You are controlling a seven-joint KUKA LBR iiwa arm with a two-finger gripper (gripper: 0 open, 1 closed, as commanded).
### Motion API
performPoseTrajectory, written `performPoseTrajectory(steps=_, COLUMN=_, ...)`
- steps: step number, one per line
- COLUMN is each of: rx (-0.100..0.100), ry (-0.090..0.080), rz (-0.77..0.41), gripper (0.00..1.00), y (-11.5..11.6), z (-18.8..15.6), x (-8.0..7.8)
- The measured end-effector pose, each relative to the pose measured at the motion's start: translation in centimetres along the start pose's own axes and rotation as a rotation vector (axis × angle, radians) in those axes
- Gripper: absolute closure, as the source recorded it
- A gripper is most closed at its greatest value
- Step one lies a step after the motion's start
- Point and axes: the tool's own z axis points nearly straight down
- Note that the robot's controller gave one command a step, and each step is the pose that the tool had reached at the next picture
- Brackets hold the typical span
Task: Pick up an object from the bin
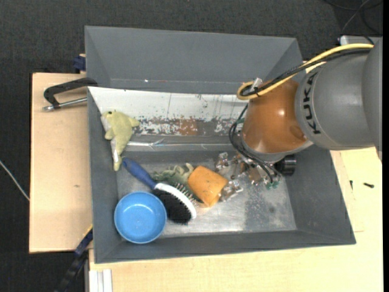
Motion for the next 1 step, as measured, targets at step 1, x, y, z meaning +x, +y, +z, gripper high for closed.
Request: performPoseTrajectory(steps=1, rx=-0.003, ry=-0.001, rz=-0.268, gripper=1.0, y=2.44, z=-14.19, x=0.28)
